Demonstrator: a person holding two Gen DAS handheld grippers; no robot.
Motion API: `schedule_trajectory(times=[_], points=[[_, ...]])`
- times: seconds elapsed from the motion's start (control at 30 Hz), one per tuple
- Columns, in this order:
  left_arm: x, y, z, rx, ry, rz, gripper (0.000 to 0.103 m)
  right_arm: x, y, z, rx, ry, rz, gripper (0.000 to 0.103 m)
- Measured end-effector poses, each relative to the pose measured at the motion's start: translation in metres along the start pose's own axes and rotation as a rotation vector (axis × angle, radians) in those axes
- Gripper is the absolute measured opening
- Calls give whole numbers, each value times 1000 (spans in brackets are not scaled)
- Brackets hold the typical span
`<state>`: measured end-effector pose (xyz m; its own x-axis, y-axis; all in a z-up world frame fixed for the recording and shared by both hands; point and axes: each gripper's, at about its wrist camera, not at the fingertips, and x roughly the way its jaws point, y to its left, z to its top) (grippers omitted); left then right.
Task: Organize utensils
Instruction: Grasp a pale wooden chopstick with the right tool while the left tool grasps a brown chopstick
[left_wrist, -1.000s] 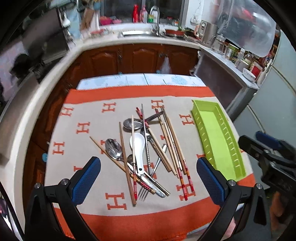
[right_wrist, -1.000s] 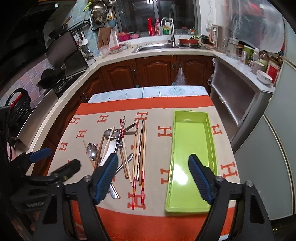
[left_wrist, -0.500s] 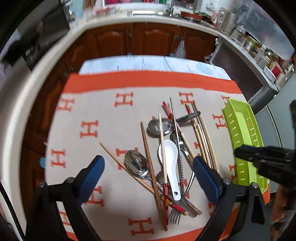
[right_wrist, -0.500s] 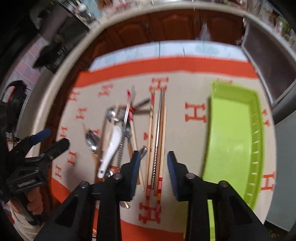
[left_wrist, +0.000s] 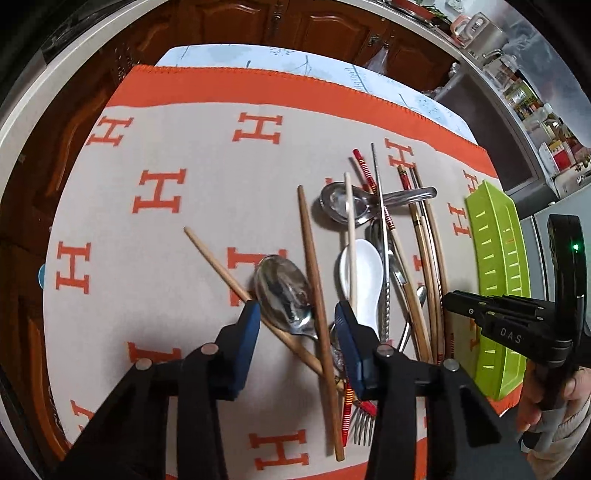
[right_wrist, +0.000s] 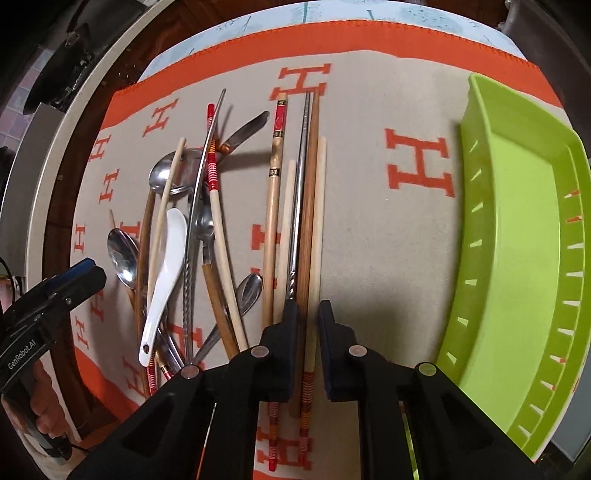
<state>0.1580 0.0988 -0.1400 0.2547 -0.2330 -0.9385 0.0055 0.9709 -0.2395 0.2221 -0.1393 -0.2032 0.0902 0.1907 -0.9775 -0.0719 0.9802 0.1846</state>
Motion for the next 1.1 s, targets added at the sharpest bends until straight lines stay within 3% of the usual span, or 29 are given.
schedule_trajectory(times=[0.53, 0.83, 1.0, 1.1], points=[[-5, 11, -5, -6, 5, -4, 40, 35, 10, 8, -8, 20, -35, 11], [-6, 6, -7, 3, 16, -14, 41, 58, 61, 14, -122, -4, -197, 12], [-4, 0, -9, 11, 44, -30, 40, 67, 62, 11, -28, -32, -154, 5], [-2, -4, -6, 6, 57, -42, 29, 70, 41, 13, 76, -45, -69, 5]])
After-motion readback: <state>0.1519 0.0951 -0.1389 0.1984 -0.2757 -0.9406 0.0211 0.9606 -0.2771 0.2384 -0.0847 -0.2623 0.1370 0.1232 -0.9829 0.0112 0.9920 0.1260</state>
